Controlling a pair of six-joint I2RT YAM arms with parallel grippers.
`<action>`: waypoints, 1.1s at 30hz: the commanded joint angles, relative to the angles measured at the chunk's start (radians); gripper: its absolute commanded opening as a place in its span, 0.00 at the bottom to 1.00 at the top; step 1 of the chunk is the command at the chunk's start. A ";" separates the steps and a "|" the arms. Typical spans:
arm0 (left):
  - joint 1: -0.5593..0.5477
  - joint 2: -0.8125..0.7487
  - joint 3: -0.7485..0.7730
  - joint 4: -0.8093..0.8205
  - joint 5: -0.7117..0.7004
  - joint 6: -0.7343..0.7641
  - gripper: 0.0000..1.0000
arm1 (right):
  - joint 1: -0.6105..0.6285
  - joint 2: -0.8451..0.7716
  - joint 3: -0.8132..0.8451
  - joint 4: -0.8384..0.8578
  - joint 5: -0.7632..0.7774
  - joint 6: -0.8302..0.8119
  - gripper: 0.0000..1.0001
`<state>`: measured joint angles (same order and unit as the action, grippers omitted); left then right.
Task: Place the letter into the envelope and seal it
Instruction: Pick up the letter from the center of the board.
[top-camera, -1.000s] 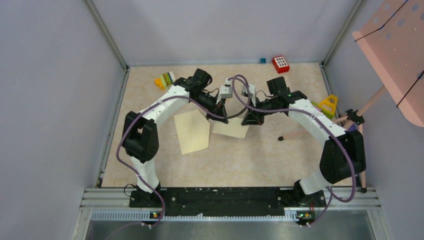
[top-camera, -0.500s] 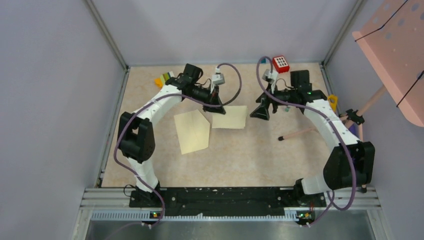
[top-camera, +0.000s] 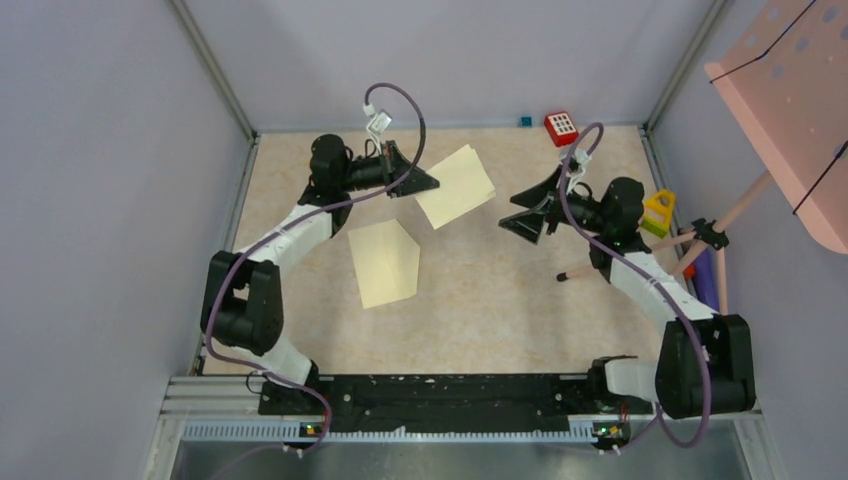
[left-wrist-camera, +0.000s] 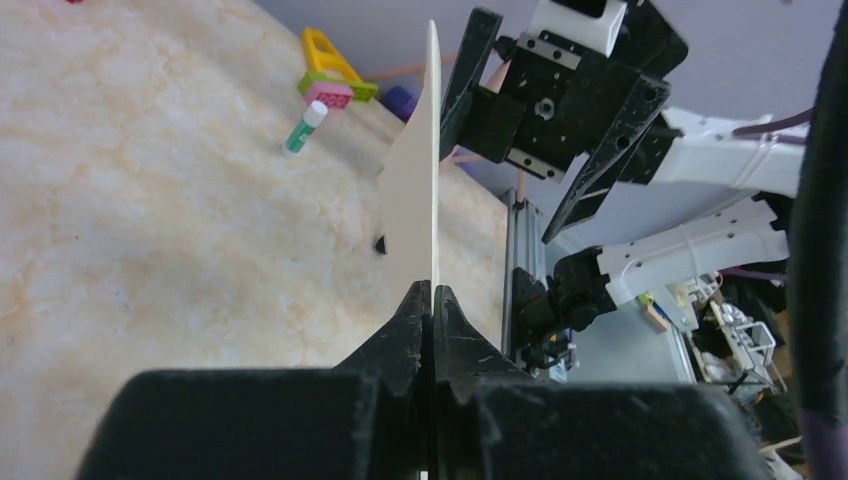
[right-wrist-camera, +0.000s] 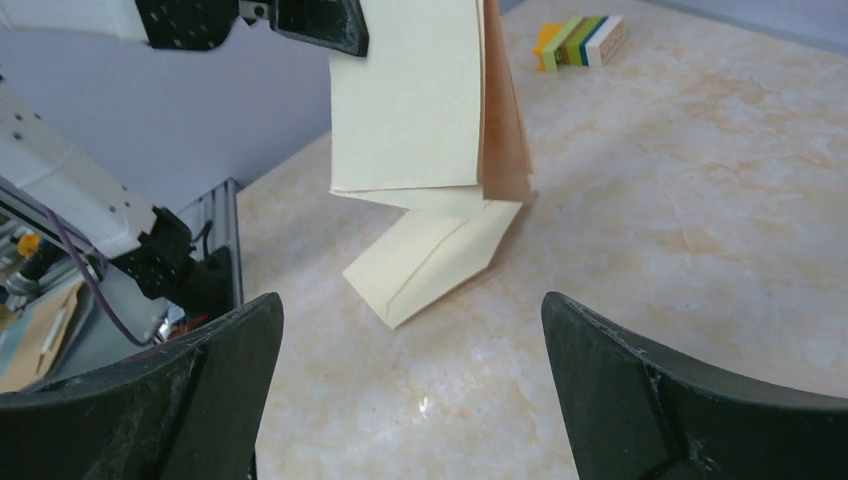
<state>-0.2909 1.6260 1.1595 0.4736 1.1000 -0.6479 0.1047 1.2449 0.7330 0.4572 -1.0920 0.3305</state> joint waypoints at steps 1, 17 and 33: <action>0.004 -0.079 -0.103 0.487 -0.066 -0.356 0.00 | 0.034 0.010 -0.075 0.570 0.054 0.376 0.99; -0.019 -0.117 -0.246 0.895 -0.172 -0.612 0.00 | 0.225 0.198 -0.033 0.829 0.206 0.589 0.98; -0.050 -0.110 -0.277 0.867 -0.186 -0.581 0.00 | 0.270 0.275 0.037 1.024 0.207 0.690 0.98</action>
<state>-0.3309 1.5467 0.8913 1.2999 0.9356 -1.2457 0.3550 1.5093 0.7197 1.4006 -0.8940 1.0130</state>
